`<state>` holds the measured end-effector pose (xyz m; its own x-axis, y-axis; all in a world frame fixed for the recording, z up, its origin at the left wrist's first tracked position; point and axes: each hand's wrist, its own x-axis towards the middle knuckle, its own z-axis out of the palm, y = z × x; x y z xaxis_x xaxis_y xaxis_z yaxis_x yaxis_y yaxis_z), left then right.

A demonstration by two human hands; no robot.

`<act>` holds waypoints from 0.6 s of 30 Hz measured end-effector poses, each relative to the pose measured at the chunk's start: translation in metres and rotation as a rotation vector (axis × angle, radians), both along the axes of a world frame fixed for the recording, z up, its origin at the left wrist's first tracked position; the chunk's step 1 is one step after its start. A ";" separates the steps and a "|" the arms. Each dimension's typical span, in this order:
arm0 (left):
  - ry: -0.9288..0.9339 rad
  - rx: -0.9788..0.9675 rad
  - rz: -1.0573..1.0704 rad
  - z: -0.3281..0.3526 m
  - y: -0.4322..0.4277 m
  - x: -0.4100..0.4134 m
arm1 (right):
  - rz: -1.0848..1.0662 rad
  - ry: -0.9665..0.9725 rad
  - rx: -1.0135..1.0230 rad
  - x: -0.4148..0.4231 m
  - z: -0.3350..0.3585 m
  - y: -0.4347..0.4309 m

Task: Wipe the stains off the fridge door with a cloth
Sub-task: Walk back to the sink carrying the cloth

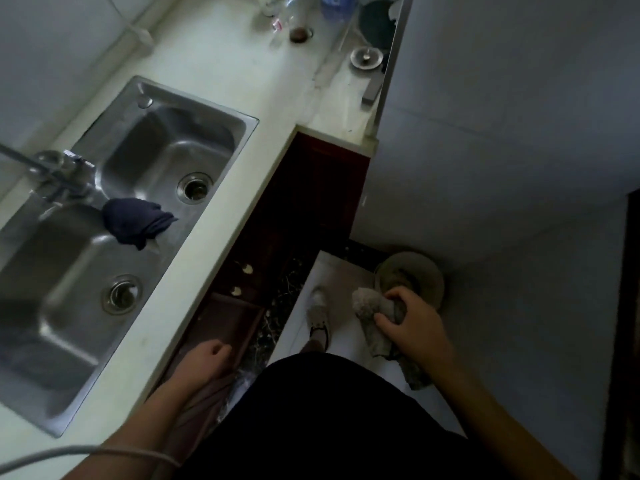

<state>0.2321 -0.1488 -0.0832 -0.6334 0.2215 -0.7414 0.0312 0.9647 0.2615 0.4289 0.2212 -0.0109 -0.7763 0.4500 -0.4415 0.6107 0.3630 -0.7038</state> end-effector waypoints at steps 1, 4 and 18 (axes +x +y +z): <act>0.001 0.013 0.003 0.000 0.017 -0.014 | -0.026 -0.014 0.015 -0.008 -0.001 0.007; -0.029 0.046 -0.045 0.000 0.069 -0.055 | -0.123 -0.042 0.044 -0.031 -0.007 0.026; 0.152 0.238 -0.093 0.070 0.214 -0.199 | -0.048 0.080 0.101 -0.218 0.022 0.105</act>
